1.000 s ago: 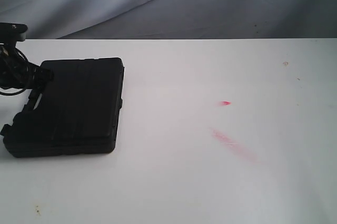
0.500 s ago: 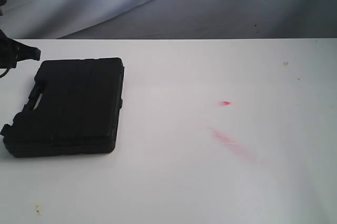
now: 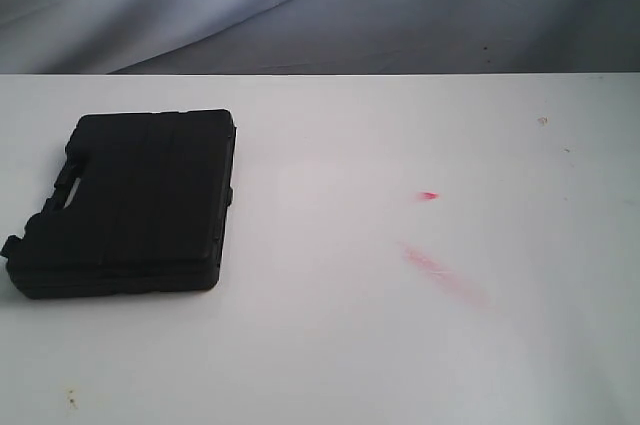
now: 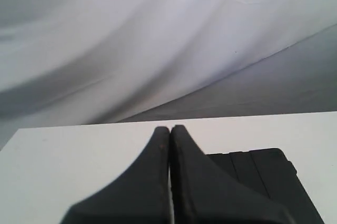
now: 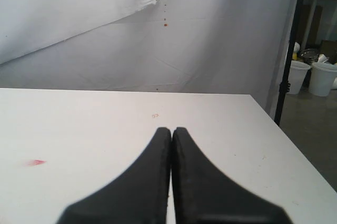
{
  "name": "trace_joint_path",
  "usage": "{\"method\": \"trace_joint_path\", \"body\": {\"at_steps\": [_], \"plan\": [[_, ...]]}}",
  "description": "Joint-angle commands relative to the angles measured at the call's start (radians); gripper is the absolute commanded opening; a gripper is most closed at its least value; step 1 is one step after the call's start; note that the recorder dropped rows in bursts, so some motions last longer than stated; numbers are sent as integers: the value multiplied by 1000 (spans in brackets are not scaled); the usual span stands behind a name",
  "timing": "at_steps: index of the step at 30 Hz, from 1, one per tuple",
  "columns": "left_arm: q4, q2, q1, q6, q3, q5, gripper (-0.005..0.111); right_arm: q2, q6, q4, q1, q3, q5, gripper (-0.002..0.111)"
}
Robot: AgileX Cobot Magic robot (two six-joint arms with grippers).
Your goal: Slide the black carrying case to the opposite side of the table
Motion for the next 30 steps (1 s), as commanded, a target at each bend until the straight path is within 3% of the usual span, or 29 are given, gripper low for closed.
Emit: {"method": "trace_joint_path", "body": {"at_steps": [1, 12, 25, 30], "plan": [[-10, -210, -5, -3, 100, 45, 0, -5, -3, 6, -7, 4, -4, 0], [-88, -563, -5, -3, 259, 147, 0, -5, -3, 6, -7, 4, -4, 0], [-88, -760, -5, 1, 342, 159, 0, -5, -3, 6, -7, 4, -4, 0], [-88, -760, -6, 1, 342, 243, 0, -5, -3, 6, -7, 4, -4, 0]]}}
